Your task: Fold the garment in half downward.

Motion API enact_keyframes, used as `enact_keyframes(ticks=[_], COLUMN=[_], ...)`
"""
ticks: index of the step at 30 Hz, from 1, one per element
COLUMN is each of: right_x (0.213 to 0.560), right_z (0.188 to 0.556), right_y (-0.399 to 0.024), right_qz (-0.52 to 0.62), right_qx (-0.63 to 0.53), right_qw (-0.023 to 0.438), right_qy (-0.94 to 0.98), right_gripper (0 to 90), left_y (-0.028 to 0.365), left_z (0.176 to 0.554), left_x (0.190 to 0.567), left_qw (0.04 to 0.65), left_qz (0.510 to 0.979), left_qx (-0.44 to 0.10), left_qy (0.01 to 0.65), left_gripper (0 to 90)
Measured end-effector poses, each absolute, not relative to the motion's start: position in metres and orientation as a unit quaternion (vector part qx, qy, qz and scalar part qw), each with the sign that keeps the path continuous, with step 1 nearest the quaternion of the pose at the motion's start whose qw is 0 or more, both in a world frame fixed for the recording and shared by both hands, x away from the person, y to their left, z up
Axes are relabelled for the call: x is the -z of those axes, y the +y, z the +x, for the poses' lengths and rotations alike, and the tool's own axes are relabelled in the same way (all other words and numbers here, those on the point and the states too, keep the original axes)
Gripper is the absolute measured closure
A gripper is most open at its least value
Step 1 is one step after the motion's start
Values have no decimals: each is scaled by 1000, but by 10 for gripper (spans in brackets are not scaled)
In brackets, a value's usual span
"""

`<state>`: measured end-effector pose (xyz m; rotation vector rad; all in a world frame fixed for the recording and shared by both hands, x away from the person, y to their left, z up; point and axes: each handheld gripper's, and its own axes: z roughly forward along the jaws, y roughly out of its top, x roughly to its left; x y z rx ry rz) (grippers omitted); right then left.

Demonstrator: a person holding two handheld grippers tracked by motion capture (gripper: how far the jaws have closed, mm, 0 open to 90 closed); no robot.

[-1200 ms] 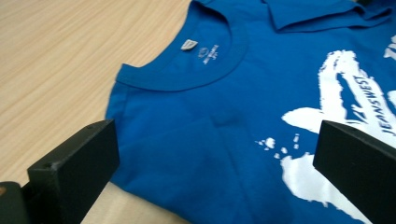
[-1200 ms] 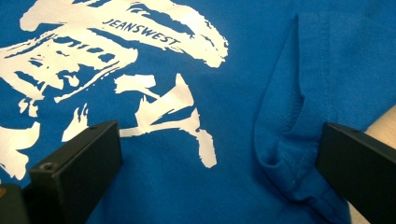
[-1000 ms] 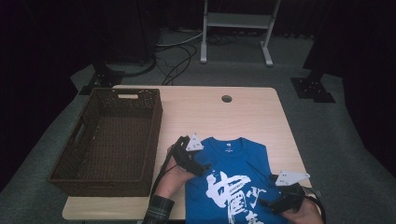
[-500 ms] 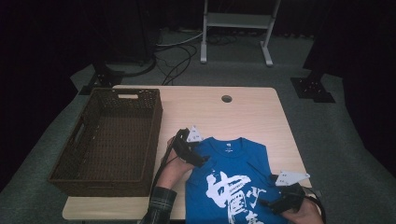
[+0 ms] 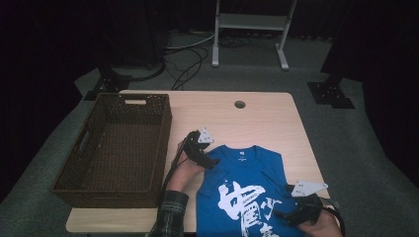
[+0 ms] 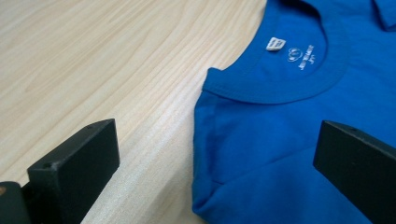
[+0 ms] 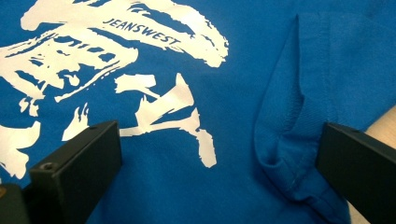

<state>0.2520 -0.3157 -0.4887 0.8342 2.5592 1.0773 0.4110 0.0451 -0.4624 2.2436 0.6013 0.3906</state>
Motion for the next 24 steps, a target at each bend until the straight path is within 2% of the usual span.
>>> enact_keyframes(ticks=[14, 24], right_x=[489, 488], right_z=[252, 253], right_y=[-318, -323], right_qz=[286, 286], right_qx=[-369, -367], right_qw=[122, 120], right_qy=[876, 877], right_gripper=[1, 1], left_y=[49, 53], left_z=[427, 435], left_x=[476, 474], left_qw=[361, 369], left_qz=[887, 882], left_qx=[-145, -147], left_qy=[250, 256], left_gripper=[1, 1])
